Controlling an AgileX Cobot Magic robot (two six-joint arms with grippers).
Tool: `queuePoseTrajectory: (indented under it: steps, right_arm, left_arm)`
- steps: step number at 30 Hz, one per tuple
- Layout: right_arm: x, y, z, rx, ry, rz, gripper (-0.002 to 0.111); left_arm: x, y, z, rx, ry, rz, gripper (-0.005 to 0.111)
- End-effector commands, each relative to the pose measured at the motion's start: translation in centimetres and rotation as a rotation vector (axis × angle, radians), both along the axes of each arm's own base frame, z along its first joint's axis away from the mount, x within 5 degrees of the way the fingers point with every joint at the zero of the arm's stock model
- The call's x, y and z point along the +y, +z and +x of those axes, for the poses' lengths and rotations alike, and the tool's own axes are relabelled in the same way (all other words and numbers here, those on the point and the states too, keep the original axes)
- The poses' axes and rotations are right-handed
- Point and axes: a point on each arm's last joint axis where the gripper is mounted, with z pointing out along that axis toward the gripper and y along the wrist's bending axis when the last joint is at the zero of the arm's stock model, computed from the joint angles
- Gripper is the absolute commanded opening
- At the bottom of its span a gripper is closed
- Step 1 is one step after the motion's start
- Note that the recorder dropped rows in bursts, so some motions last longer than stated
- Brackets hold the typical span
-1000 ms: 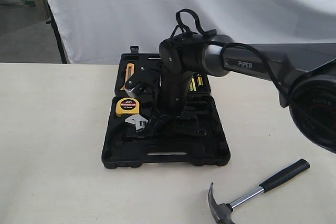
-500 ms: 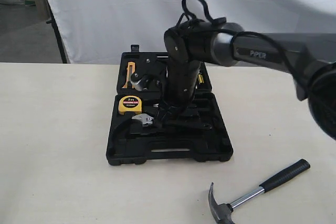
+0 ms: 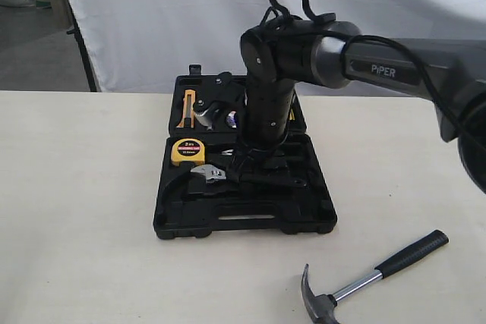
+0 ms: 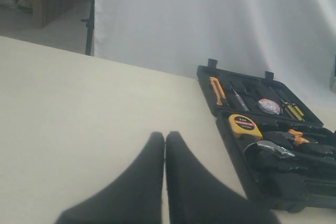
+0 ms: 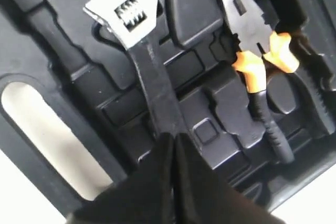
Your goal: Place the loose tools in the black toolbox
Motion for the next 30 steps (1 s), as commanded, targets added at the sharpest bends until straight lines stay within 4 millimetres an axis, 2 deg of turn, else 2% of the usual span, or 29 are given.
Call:
queuePoseTrajectory:
  steps: [1,3,9,11,15,19,24,26,30]
  right_arm:
    - [-0.4,-0.1,0.2,0.002,-0.084,0.001,0.0]
    - [-0.6,0.0,0.4,-0.017,-0.138,-0.004,0.006]
    - [-0.9,0.1,0.7,-0.044,-0.186,-0.024,0.058]
    - [-1.0,0.1,0.6,-0.041,-0.141,-0.04,0.065]
    - [-0.6,0.0,0.4,-0.022,0.01,-0.052,0.062]
    - [-0.6,0.0,0.5,-0.038,0.088,-0.066,0.057]
    - [-0.4,0.0,0.8,-0.076,0.166,-0.069,0.057]
    - [-0.2,-0.6,1.0,-0.077,0.188,-0.07,0.057]
    - [0.6,-3.0,1.6,0.008,0.181,-0.074,0.057]
  left_arm:
    - [0.1,0.2,-0.1,-0.013,0.026,0.002,0.001]
    - [0.1,0.2,-0.1,-0.013,0.026,0.002,0.001]
    - [0.1,0.2,-0.1,-0.013,0.026,0.002,0.001]
    - [0.1,0.2,-0.1,-0.013,0.026,0.002,0.001]
    - [0.1,0.2,-0.1,-0.013,0.026,0.002,0.001]
    - [0.1,0.2,-0.1,-0.013,0.026,0.002,0.001]
    - [0.1,0.2,-0.1,-0.013,0.026,0.002,0.001]
    - [0.1,0.2,-0.1,-0.013,0.026,0.002,0.001]
    - [0.1,0.2,-0.1,-0.013,0.026,0.002,0.001]
